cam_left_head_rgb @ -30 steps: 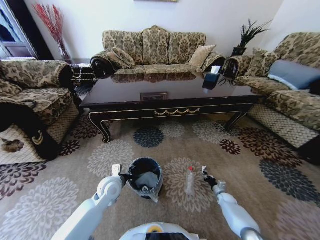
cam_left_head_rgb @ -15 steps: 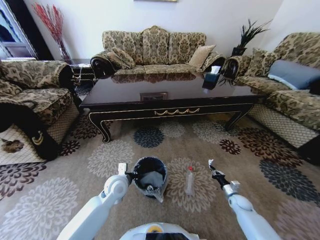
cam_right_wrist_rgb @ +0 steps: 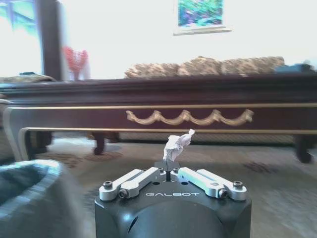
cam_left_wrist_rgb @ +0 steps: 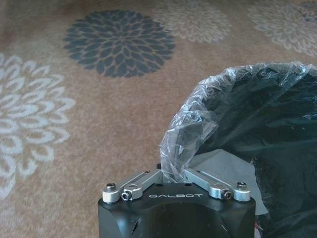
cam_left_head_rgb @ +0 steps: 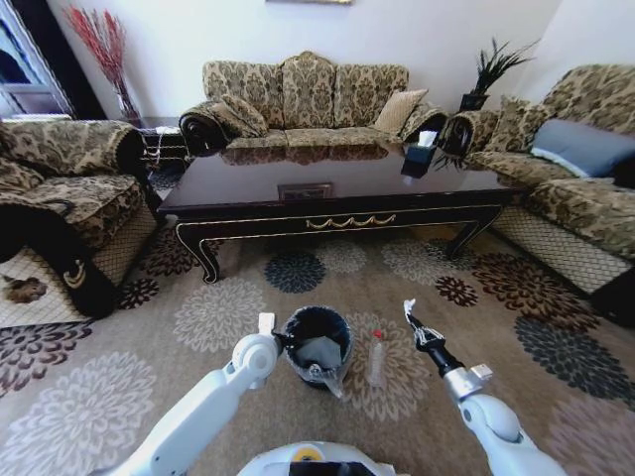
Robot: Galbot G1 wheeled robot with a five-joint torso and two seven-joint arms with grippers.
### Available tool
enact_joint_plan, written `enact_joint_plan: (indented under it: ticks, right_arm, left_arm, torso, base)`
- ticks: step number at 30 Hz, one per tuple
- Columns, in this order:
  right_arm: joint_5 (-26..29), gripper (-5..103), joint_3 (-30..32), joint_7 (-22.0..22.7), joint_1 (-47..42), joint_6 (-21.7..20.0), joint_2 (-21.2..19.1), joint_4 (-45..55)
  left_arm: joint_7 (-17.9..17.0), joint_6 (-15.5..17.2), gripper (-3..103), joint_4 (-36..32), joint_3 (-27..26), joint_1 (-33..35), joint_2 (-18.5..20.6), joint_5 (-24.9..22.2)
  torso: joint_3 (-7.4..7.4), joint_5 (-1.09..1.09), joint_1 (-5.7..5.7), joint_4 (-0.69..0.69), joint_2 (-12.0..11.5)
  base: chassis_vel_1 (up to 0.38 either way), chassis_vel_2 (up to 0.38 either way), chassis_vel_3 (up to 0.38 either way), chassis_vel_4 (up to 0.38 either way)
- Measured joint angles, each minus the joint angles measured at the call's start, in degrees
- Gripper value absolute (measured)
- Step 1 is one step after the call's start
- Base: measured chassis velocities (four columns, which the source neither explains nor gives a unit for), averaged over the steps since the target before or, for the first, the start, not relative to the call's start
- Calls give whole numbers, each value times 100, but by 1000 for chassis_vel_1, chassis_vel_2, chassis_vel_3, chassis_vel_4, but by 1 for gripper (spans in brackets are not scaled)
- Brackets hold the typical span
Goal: Move to the front of the table and pick up the trash from the floor, then place it into the trash bin.
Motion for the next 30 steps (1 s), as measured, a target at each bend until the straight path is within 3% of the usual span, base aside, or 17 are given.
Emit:
enact_joint_plan:
  ticks: [10, 20, 23, 27, 30]
  right_arm:
    - [-475, 0, -26, -131, -653, 94, 264, 985]
    - [-1113, 0, -221, -226, -996, 264, 452, 1324]
    - [-1531, 0, -328, -253, -1076, 337, 522, 1370]
    - [-1631, -2, -343, -255, -1109, 351, 524, 1408]
    - [-1628, 7, -348, -254, -1120, 349, 527, 1444]
  left_arm:
    - [-81, -2, 0, 208, 593, -440, -217, -96]
    - [-119, -2, 0, 247, 822, -703, -333, -180]
    - [-145, -2, 0, 267, 877, -769, -364, -229]
    - [-166, -1, 0, 250, 886, -752, -365, -234]
    - [-169, -1, 0, 235, 887, -716, -353, -234]
  torso:
    - [0, 0, 0, 0, 0]
    - [0, 0, 0, -1, 0]
    - [0, 0, 0, 0, 0]
    - [0, 0, 0, 0, 0]
    - [0, 0, 0, 0, 0]
  base:
    - [0, 0, 0, 0]
    - [0, 0, 0, 0]
    - [0, 0, 0, 0]
    - [0, 0, 0, 0]
    - [0, 0, 0, 0]
